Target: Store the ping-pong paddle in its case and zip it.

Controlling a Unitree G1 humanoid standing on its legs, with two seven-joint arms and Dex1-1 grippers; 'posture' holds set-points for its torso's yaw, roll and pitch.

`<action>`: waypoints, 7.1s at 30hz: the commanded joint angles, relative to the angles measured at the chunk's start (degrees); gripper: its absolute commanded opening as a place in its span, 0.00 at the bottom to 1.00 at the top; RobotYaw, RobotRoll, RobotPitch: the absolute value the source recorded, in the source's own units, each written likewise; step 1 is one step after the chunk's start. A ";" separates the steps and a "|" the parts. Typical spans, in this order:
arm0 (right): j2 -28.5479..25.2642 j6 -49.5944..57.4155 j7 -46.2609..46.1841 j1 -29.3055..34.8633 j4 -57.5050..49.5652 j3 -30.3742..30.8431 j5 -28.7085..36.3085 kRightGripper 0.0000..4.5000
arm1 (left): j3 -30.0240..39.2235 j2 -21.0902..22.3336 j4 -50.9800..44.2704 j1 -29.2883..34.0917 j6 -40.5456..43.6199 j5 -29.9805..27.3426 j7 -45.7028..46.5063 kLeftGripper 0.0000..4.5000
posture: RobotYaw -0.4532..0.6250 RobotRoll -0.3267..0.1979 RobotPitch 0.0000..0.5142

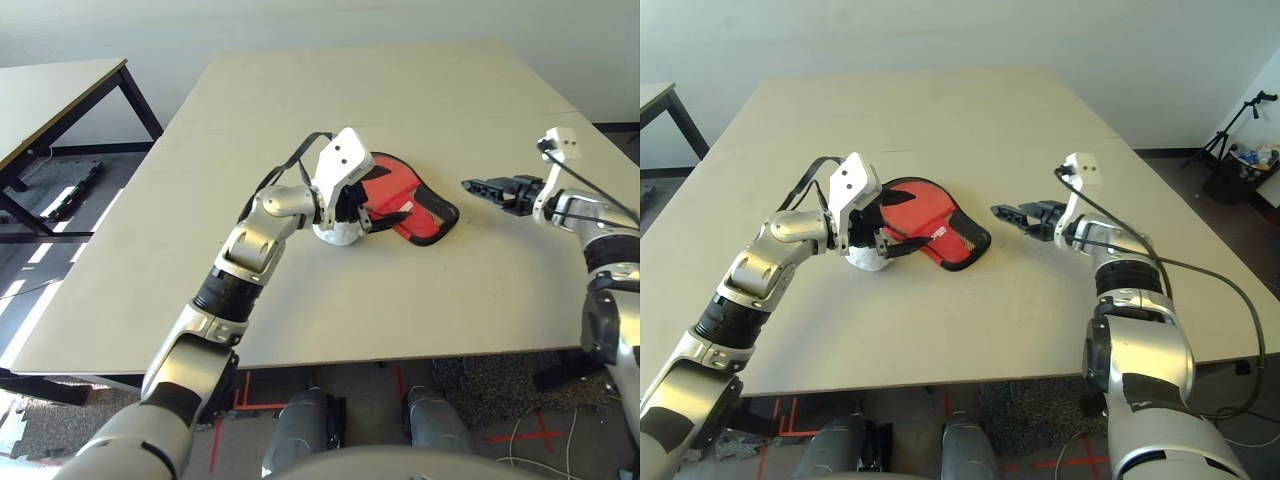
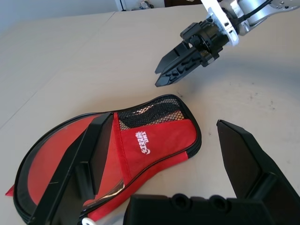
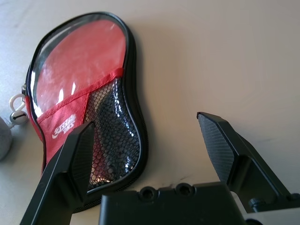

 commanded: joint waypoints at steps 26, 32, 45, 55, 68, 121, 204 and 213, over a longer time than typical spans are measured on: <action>4.36 13.91 -5.00 -3.29 8.86 -4.54 1.61 0.59 | 0.17 0.92 -3.64 1.13 3.33 0.05 0.15 1.00 | 0.44 0.62 0.06; 4.10 14.62 -5.46 -2.78 8.68 -4.90 1.40 0.17 | 0.05 0.79 -3.07 0.82 2.94 0.17 -0.08 1.00 | 0.43 0.62 0.06; 1.81 19.12 -1.58 -0.02 4.39 -2.98 1.50 0.00 | -0.17 0.47 -2.23 0.64 2.20 0.51 0.02 1.00 | 0.43 0.62 0.06; -4.07 33.70 4.15 11.42 -18.56 -0.19 5.15 0.00 | -0.35 -0.30 -1.52 0.95 1.22 0.83 0.46 1.00 | 0.43 0.62 0.08; -3.64 56.13 -5.38 32.65 -56.93 -9.44 17.52 0.00 | -0.60 -1.19 -0.66 1.53 0.03 1.13 0.84 1.00 | 0.42 0.62 0.09; -7.47 -21.51 24.88 -2.21 -2.68 16.81 -5.49 0.99 | 0.34 1.08 -0.06 0.69 0.17 2.32 -1.29 1.00 | 0.42 0.62 0.07; 4.44 -34.57 15.64 1.44 8.78 17.63 -18.23 1.00 | -1.96 1.24 56.95 -26.65 -13.31 18.83 7.30 0.02 | 0.39 0.62 0.11; 4.17 -34.18 16.09 2.98 7.22 17.41 -17.85 1.00 | -0.41 -5.59 70.40 -35.44 -20.00 21.42 18.41 0.02 | 0.35 0.62 0.12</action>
